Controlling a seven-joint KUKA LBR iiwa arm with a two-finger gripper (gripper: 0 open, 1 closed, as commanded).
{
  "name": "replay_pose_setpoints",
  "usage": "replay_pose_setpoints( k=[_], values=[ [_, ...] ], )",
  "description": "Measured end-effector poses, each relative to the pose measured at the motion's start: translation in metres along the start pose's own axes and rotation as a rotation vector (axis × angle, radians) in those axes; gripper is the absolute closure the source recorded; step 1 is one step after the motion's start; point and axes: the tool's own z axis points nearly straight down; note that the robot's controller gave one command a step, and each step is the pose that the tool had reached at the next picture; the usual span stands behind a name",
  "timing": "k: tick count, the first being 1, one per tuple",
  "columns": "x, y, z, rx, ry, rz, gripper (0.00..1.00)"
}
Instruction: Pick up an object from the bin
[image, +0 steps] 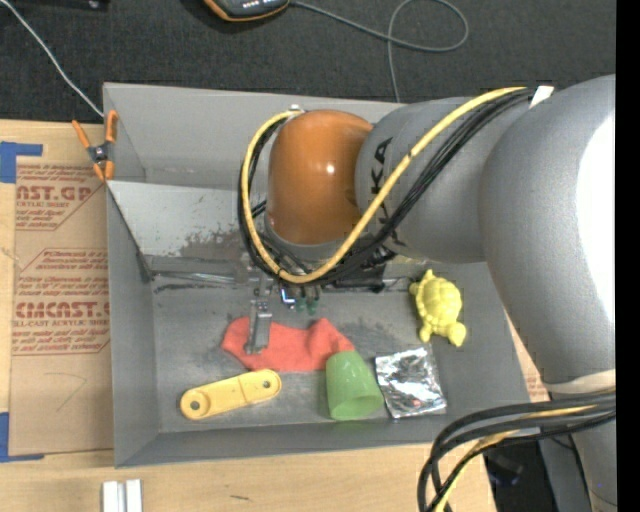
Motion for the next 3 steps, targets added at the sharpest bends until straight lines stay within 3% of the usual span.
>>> replay_pose_setpoints(
  k=[1, 2, 3],
  values=[
    [-0.002, -0.001, -0.005, -0.001, -0.008, 0.002, 0.0],
    [0.019, -0.063, 0.053, 0.001, 0.003, -0.023, 0.0],
    [0.05, -0.038, 0.079, -0.003, -0.012, -0.068, 1.0]
  ],
)
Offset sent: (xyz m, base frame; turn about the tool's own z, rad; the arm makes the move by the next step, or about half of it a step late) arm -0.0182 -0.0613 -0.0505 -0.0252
